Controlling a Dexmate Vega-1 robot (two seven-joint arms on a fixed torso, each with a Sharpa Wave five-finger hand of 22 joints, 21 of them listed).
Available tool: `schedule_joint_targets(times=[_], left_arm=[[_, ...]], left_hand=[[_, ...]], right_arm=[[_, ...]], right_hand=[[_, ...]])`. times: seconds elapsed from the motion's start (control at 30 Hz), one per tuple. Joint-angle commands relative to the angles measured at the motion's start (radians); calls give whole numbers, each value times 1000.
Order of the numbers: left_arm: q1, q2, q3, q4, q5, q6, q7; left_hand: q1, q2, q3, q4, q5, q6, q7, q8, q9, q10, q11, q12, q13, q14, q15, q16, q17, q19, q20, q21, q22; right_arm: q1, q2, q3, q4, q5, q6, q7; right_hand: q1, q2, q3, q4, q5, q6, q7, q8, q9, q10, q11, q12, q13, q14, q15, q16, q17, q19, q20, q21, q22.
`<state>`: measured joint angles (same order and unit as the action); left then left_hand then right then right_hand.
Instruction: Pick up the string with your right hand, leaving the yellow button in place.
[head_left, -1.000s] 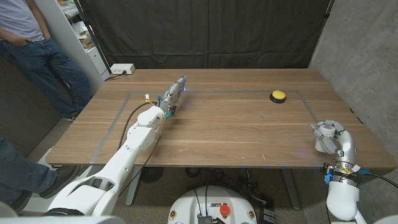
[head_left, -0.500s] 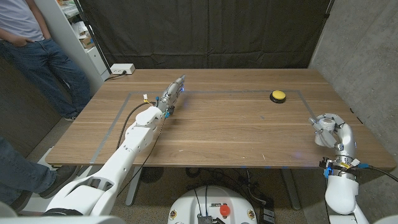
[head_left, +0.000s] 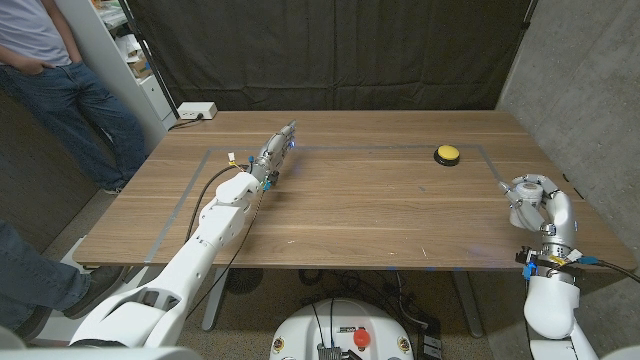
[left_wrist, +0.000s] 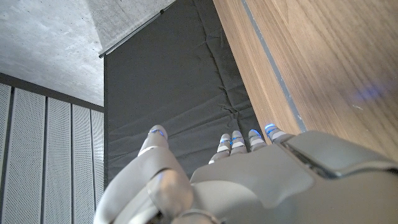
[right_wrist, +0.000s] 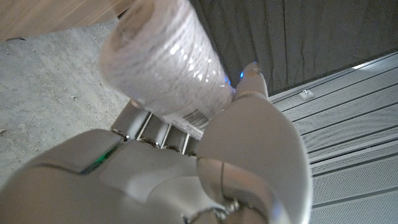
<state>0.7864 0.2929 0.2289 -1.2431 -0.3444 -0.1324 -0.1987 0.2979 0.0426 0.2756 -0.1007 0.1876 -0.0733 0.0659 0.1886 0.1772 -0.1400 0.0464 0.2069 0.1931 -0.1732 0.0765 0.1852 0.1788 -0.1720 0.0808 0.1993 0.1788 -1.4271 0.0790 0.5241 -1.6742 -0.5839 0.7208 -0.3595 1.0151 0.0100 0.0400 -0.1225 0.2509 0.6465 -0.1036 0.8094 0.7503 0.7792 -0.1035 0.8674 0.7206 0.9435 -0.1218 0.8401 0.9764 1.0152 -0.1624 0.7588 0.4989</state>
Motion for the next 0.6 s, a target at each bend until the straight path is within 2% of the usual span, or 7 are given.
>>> schedule_joint_targets(times=[0.03,0.6], left_arm=[[17,4,-8,-12,-11,-12,-6],[18,3,-16,-8,-15,-17,-9]], left_hand=[[-1,9,2,-6,-5,3,8,0,3,-10,1,2,1,-34,6,3,5,-70,4,1,4],[-1,10,2,-8,-5,3,7,0,3,-9,7,3,1,-34,8,4,5,-71,3,1,4]], right_arm=[[-8,15,14,-44,14,6,24],[34,31,27,-104,42,-4,78]], right_hand=[[101,110,-4,0,-6,8,3,-1,2,25,-20,7,7,6,-94,6,3,-2,-25,13,7],[103,113,-5,1,-15,8,2,1,2,30,-29,20,20,11,-93,27,16,-8,-25,34,6]])
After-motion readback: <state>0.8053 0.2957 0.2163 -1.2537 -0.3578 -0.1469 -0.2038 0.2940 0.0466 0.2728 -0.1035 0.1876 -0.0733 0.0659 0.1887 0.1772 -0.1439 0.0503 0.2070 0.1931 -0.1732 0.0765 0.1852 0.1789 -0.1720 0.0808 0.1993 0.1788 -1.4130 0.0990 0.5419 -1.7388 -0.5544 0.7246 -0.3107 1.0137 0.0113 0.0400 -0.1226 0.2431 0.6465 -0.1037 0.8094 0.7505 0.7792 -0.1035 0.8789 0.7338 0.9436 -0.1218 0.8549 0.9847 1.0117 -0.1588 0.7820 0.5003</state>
